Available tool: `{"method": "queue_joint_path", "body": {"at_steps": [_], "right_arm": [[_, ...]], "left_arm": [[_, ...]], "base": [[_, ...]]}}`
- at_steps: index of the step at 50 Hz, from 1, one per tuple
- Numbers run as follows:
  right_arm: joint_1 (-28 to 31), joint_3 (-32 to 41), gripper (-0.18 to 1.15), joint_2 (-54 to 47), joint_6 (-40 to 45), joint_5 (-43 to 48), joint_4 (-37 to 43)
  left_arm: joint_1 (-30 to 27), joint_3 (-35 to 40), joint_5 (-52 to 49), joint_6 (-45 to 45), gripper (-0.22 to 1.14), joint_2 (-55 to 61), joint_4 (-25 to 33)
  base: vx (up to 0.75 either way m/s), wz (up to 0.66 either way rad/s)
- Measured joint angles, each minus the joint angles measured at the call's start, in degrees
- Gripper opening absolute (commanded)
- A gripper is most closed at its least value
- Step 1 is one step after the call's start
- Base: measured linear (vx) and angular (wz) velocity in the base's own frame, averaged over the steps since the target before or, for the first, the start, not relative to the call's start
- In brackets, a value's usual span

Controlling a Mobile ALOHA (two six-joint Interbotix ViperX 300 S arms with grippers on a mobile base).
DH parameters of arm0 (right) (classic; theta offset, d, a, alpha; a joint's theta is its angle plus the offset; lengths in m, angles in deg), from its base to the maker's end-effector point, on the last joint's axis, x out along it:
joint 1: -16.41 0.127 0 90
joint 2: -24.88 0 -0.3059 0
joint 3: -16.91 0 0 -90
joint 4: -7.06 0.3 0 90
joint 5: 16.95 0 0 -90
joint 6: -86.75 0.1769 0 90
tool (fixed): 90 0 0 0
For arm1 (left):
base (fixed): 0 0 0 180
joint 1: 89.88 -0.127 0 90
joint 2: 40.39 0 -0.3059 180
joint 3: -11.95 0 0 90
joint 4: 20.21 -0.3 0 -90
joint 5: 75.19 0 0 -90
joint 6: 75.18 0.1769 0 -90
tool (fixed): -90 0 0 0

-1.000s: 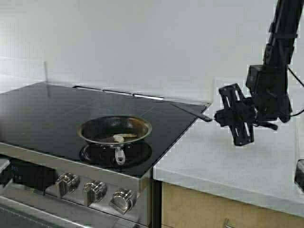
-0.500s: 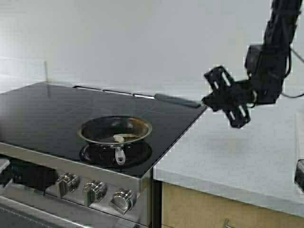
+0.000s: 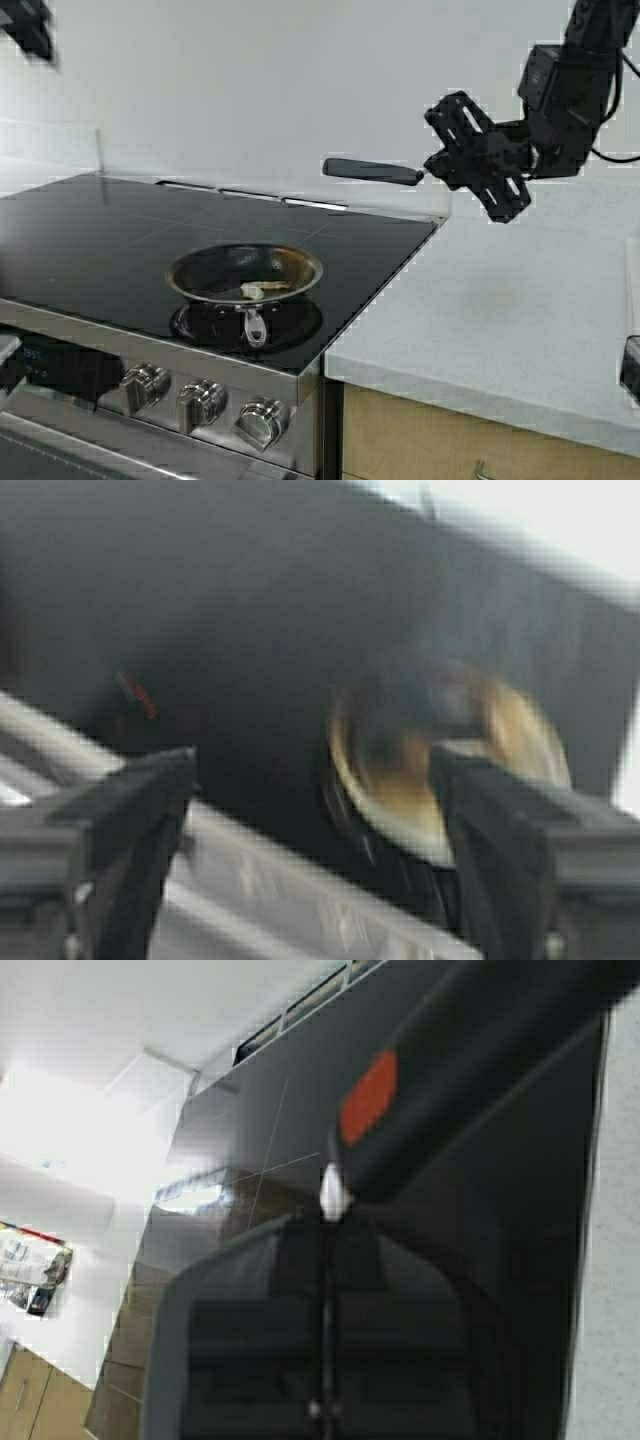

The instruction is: Add oil to the pan and cook the shrimp and serve it

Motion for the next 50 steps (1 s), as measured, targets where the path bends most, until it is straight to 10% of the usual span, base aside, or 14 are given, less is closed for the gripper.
{"method": "queue_joint_path", "body": {"at_steps": [25, 50], "right_arm": [[1.1, 1.6, 0.08, 1.2, -8.8, -3.1, -0.1], [1.2, 1.8, 0.08, 1.2, -9.2, -4.0, 0.1]], "left_arm": [[12.7, 3.0, 23.9, -14.2, 1.01, 36.3, 2.7], [14.4, 16.2, 59.9, -40.9, 1.01, 77.0, -15.5]], "base": [[0.0, 0.0], [0.0, 0.0]]}}
